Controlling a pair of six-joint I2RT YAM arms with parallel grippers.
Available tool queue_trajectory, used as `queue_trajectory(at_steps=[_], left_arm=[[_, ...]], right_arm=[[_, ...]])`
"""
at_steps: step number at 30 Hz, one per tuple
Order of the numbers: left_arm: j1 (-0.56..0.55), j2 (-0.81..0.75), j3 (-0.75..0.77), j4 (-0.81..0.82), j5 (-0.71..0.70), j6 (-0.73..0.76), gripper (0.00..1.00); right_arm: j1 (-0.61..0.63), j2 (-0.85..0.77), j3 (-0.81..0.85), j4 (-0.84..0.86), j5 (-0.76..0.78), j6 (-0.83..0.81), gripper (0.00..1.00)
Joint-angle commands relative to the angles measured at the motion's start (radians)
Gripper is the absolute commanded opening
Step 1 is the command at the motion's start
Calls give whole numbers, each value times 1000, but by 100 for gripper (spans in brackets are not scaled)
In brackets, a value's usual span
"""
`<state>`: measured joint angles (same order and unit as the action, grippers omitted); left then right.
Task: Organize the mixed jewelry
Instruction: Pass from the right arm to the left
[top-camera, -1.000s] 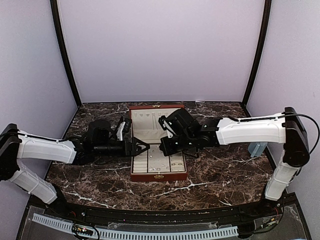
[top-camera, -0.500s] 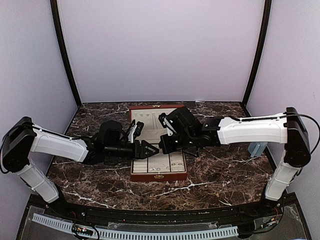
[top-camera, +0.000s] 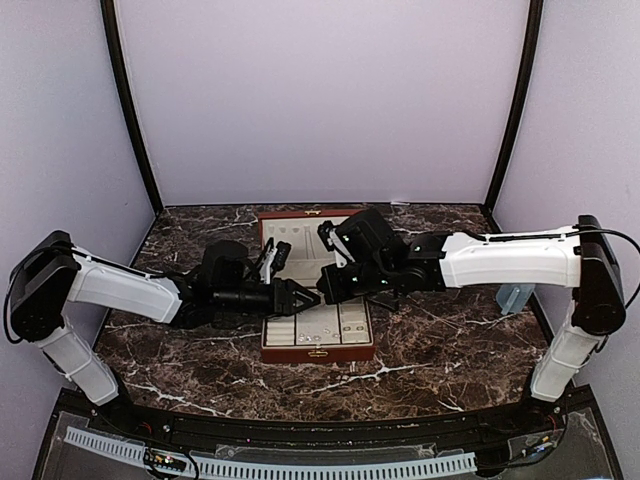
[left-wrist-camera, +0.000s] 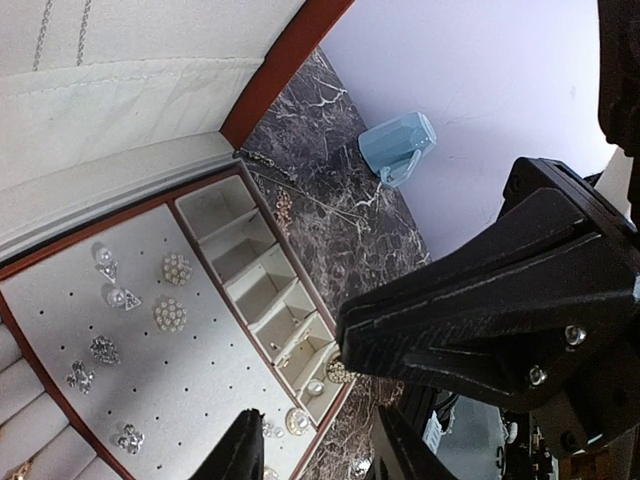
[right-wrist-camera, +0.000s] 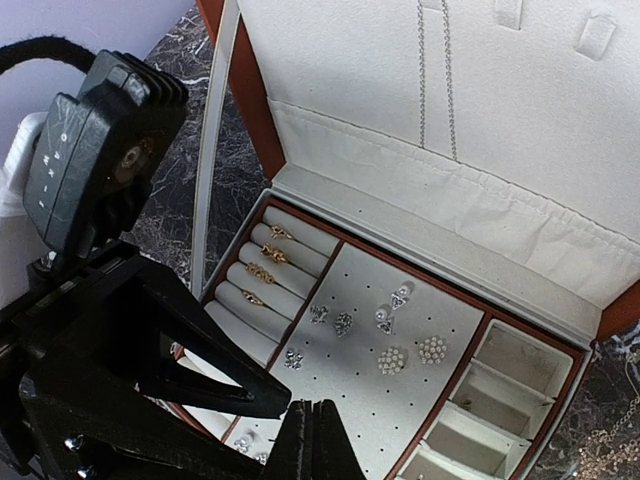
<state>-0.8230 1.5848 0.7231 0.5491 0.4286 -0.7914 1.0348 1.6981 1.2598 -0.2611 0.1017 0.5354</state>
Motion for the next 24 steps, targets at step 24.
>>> queue_trajectory(at_steps=[24], left_arm=[[-5,14,43,66,-5,12,11]], right_arm=[[4,-9,-5,22,-18,-20,0]])
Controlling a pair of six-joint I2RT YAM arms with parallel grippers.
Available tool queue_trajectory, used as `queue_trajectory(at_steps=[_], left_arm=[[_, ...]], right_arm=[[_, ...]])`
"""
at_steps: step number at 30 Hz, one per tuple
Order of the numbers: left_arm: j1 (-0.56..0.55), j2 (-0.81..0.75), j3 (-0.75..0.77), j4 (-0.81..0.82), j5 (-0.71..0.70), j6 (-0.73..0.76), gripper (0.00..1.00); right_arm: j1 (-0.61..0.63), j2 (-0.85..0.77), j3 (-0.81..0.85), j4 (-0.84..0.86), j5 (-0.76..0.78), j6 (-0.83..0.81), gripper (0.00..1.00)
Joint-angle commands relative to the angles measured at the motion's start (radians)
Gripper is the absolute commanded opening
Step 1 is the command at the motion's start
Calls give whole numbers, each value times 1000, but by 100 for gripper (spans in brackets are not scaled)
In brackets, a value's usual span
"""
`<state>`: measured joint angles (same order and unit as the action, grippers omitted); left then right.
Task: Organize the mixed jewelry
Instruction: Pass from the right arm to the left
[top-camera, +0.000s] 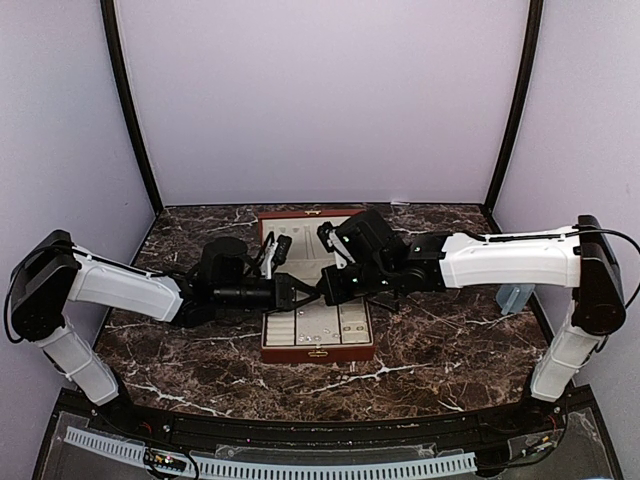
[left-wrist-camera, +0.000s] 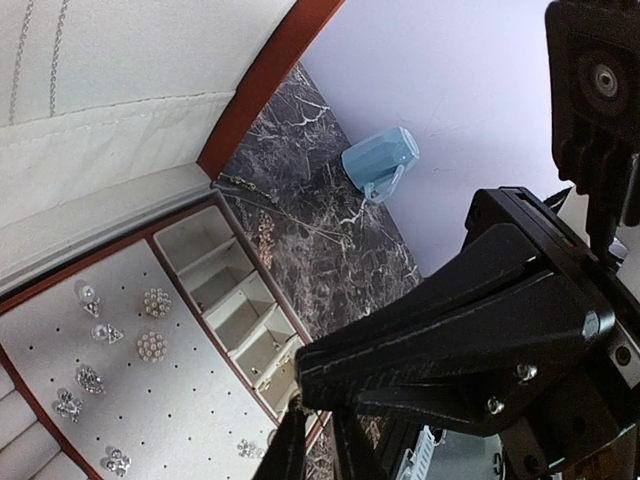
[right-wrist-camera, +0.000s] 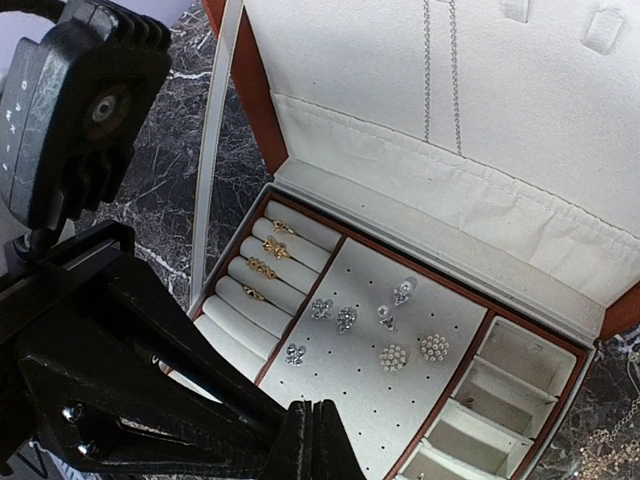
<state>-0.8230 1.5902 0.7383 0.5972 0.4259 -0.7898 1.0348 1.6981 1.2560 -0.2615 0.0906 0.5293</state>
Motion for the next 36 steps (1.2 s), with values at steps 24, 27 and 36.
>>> queue_trajectory(at_steps=[24,27,36], left_arm=[[-5,-41,-26,60,-26,67,0],[-5,-65,-47,104,-20,93,0],[-5,-143,-119,322,54,156,0]], right_arm=[[-48,-135,-101,132,-32,71,41],[-74,-170,-151,208,-120,98,48],[-118,-277,-338,588,-407,198,65]])
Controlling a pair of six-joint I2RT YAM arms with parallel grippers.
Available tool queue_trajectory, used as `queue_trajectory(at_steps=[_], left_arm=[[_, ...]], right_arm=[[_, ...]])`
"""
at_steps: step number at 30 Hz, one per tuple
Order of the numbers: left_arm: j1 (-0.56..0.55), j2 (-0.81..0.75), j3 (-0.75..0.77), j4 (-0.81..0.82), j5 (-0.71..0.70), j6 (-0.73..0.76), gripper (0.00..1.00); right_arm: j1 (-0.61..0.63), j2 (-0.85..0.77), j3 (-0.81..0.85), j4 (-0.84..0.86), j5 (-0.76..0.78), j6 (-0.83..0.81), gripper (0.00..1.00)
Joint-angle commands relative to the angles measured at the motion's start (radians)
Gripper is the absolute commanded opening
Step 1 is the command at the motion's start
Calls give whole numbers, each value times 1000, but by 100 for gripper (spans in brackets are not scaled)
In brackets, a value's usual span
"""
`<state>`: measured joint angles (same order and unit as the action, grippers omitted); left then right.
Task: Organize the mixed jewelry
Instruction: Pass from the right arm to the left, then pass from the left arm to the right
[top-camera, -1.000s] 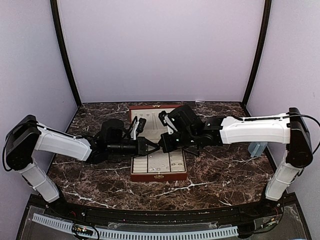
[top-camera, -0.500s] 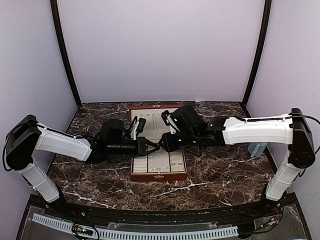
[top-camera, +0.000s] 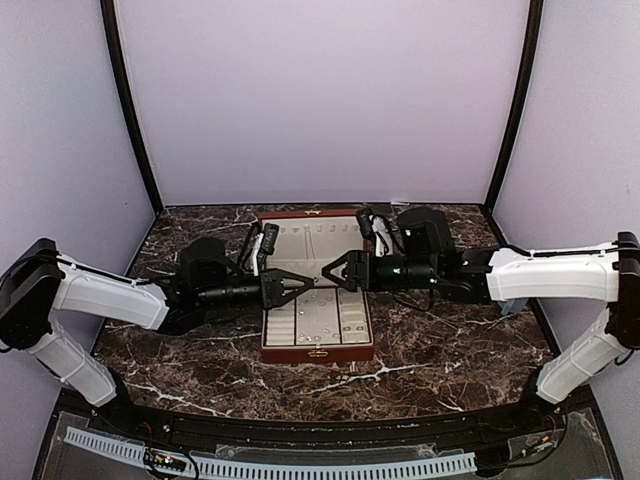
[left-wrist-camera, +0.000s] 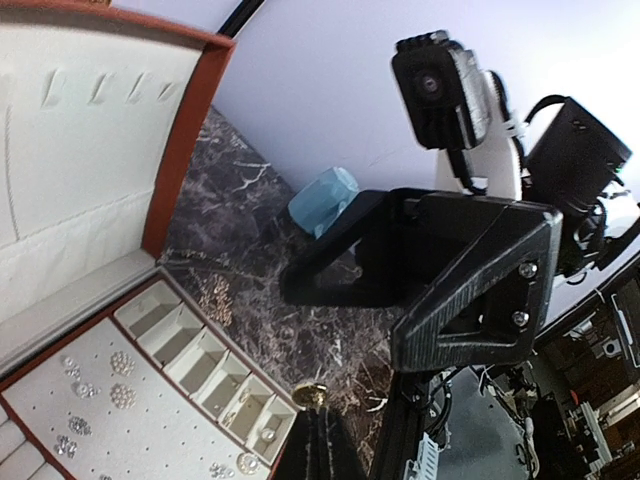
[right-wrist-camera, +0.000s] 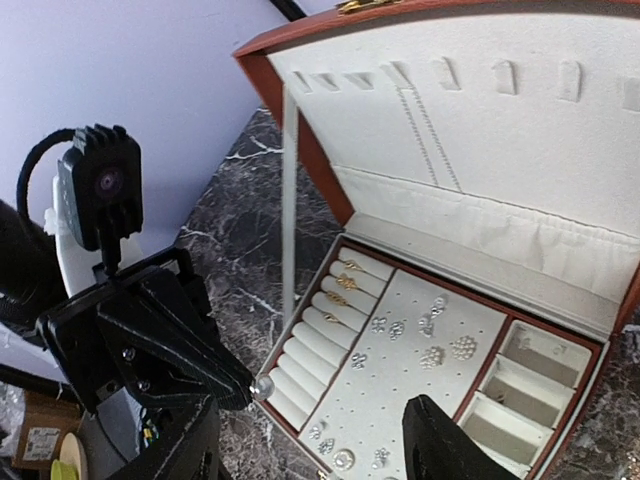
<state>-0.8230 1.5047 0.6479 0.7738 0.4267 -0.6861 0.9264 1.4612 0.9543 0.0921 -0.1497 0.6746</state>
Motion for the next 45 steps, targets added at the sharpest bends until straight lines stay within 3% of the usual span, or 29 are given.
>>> queue_trajectory(at_steps=[1,7,17,25,29,45], left_arm=[[-5,-64,-35,172,71,58,0],[-5,-81,-49,253,124,58,0],[-12,-87,-62,287,139,53,0],[-15,-89,-63,289,135,55,0],[-16,-91,-67,290,129,54,0],[-16,-102,-80,299,112,52,0]], right_arm=[[-10,-35,-35,250,-193,56,65],[-11,-7,-50,371,-305,99,64],[-11,23,-43,377,-330,110,51],[-11,36,-40,389,-356,116,29],[-11,27,-49,386,-346,115,23],[-12,2,-74,405,-351,125,15]])
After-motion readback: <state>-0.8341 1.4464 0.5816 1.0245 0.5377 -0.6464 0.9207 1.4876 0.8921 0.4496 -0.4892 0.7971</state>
